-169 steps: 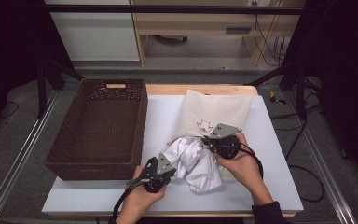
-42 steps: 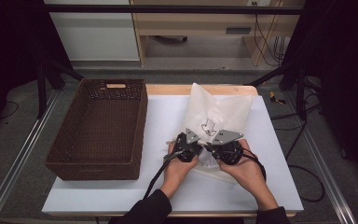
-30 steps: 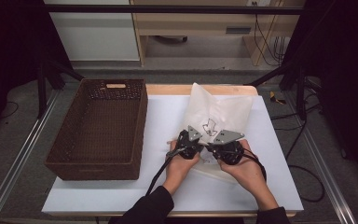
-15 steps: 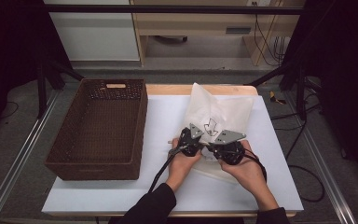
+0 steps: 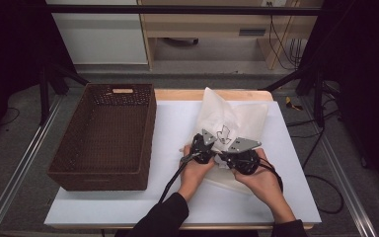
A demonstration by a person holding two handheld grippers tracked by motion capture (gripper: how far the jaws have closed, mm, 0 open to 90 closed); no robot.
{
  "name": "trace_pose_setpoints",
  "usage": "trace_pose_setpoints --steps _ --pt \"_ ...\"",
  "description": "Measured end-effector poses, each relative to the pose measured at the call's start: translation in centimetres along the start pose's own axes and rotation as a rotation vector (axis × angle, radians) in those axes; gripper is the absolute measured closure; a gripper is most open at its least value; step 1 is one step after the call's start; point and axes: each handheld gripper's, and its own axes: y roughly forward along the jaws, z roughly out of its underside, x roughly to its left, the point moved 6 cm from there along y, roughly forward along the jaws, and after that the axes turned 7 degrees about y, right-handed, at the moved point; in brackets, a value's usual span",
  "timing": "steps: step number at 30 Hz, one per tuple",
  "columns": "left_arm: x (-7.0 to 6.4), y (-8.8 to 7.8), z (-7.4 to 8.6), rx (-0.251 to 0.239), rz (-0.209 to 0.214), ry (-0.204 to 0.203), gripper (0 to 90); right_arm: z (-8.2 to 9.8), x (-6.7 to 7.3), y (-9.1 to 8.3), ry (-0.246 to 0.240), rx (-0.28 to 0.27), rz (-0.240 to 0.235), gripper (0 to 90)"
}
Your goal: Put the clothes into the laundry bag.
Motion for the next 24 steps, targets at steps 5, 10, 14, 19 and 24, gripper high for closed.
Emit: trace_pose_setpoints --steps 5,10,14,19,24 --pt "0.1 0.1 0.0 -0.003 -0.006 -0.004 90.0 0.3 -0.2 0.1 0.006 0.005 0.0 88.2" --pt "0.2 0.3 -0.1 -0.003 -0.01 -0.008 90.0 0.5 -0.2 0.3 0.009 0.011 -0.003 88.2" --pt "0.2 0.5 -0.2 0.001 -0.008 -0.004 90.0 0.5 -0.3 0.4 0.012 0.013 -0.001 88.2" --pt "0.3 0.8 -0.4 0.002 -0.013 -0.008 90.0 0.6 -0.4 0.5 0.018 0.015 -0.002 88.2" --pt "0.4 1.1 -0.5 0.009 -0.015 -0.005 90.0 0.6 -0.4 0.6 0.018 0.014 -0.003 88.2"
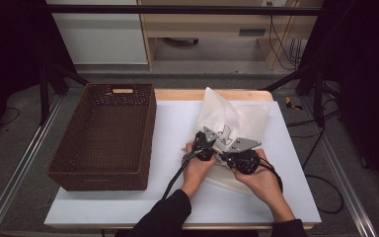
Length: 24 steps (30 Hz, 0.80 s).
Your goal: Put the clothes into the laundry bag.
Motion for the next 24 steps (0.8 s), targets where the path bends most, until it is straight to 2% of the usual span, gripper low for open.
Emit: trace_pose_setpoints --steps 24 --pt "0.1 1.2 -0.7 0.001 -0.027 0.024 90.0 0.0 -0.7 -0.2 0.024 -0.01 0.008 88.2"
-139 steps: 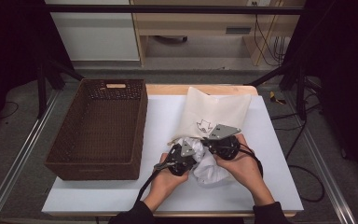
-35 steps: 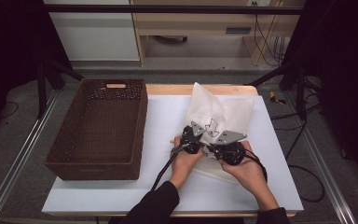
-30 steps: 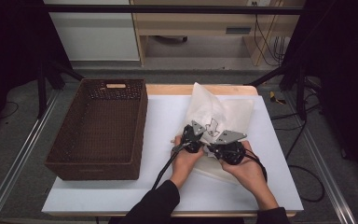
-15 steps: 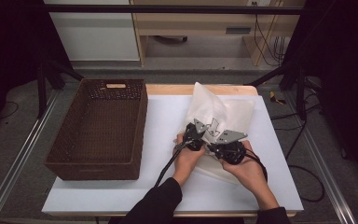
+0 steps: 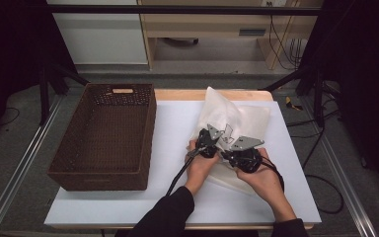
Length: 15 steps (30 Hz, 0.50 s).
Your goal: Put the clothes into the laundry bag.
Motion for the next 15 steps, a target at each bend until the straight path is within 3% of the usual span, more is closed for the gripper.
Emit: trace_pose_setpoints --steps 15 --pt "-0.04 -0.04 -0.25 0.003 0.001 0.014 90.0 -0.11 -0.61 -0.15 0.022 -0.02 0.016 88.2"
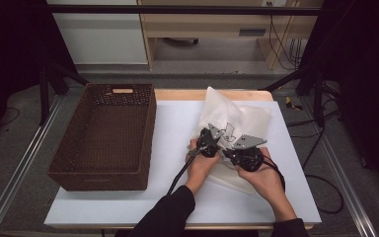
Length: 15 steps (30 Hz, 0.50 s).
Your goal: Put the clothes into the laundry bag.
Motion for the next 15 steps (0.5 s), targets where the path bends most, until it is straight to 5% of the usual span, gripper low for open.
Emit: trace_pose_setpoints --steps 15 --pt "-0.2 -1.5 0.6 -0.009 0.015 -0.002 90.0 -0.3 0.0 -0.3 -0.002 -0.014 0.007 88.2"
